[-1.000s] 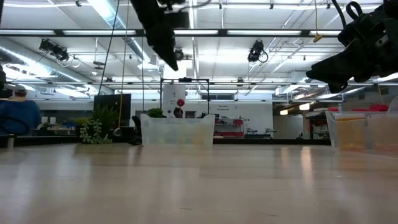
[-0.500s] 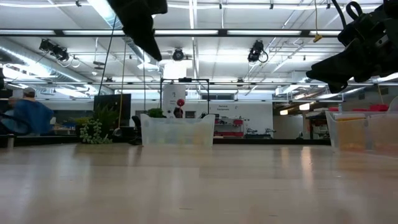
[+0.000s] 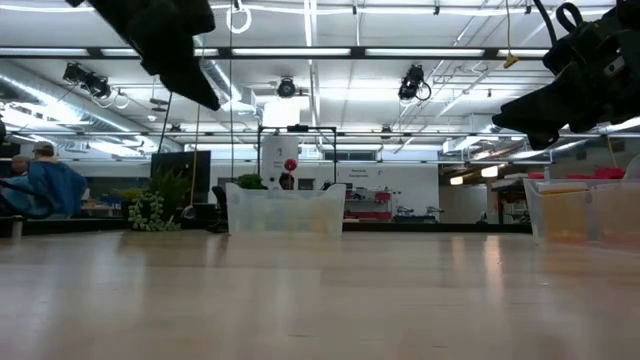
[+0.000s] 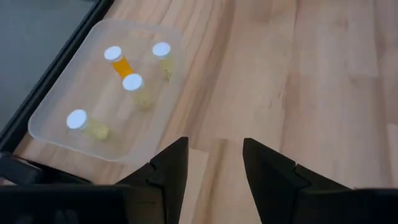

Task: Pick and place medicine bottles into bin by pill shape (circle, oval)
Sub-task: Return to Home Position

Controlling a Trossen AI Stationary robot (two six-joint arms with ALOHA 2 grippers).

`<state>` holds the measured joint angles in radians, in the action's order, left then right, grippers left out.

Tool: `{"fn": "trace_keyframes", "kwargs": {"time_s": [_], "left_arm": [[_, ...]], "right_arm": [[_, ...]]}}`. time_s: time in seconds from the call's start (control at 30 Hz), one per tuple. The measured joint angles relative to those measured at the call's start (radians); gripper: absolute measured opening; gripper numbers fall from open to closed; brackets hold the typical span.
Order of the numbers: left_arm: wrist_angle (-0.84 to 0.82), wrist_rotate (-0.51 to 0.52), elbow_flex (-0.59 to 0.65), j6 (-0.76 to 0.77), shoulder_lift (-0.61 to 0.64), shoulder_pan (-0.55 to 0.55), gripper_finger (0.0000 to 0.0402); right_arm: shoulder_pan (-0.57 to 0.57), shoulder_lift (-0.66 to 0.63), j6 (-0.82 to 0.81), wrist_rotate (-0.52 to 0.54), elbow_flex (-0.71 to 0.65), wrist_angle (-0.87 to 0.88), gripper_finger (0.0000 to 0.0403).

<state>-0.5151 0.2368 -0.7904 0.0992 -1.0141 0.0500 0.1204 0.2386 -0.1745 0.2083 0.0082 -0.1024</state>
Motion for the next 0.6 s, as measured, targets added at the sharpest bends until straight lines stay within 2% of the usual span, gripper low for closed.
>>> {"fn": "trace_keyframes", "kwargs": {"time_s": [0.6], "left_arm": [[0.222, 0.102, 0.344, 0.082, 0.392, -0.131, 0.0162]], "right_arm": [[0.0, 0.009, 0.002, 0.0, 0.0, 0.007, 0.0129]]}}
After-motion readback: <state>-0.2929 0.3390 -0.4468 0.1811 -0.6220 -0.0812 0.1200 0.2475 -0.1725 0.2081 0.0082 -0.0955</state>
